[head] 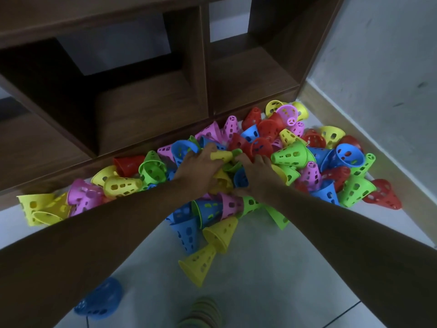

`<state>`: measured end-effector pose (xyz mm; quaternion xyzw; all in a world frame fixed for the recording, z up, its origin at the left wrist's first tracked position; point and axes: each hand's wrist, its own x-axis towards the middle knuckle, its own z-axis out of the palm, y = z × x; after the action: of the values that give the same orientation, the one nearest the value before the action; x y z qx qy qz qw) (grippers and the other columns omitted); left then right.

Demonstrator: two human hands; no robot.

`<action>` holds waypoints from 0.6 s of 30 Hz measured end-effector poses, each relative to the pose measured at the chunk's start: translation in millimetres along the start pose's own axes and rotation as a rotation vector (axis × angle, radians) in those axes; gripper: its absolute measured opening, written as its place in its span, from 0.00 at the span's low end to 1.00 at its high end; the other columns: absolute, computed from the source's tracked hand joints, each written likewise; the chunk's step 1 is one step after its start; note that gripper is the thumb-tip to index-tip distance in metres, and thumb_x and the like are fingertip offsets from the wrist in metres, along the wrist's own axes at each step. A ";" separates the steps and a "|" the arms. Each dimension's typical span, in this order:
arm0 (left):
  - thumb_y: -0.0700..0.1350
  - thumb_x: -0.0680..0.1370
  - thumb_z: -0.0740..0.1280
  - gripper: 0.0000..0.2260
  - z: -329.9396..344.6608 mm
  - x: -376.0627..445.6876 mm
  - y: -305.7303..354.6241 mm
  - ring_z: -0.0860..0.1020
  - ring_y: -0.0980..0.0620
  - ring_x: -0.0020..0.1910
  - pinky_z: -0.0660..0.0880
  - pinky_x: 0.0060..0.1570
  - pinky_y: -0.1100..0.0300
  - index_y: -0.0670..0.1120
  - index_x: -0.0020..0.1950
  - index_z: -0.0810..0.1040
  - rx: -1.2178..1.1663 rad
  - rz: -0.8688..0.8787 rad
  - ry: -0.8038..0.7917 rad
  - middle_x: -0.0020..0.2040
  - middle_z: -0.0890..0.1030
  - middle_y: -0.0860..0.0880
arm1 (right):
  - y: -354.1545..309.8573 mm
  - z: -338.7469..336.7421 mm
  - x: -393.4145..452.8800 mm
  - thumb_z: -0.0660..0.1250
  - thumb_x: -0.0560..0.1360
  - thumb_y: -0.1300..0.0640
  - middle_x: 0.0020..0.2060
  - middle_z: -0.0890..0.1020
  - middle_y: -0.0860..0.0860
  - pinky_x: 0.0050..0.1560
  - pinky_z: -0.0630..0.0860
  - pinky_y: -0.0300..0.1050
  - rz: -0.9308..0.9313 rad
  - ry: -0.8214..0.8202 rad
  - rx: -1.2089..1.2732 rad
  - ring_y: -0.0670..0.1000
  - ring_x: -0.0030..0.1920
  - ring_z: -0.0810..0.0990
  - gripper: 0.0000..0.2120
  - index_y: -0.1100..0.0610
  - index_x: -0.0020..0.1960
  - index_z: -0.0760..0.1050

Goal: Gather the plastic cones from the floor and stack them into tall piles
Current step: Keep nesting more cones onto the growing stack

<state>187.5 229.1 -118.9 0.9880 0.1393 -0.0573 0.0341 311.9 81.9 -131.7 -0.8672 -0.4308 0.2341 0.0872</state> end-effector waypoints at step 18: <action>0.41 0.68 0.80 0.08 -25.7 -8.4 -22.8 0.79 0.49 0.46 0.74 0.48 0.57 0.44 0.37 0.81 -0.569 -0.254 0.310 0.48 0.80 0.46 | 24.7 -10.4 -43.7 0.78 0.69 0.58 0.64 0.71 0.55 0.60 0.73 0.53 0.099 0.395 0.196 0.59 0.62 0.69 0.26 0.54 0.64 0.72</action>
<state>175.8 250.8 -93.6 0.9105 0.2753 0.1310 0.2794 311.6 32.8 -116.8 -0.9037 -0.3374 0.1043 0.2420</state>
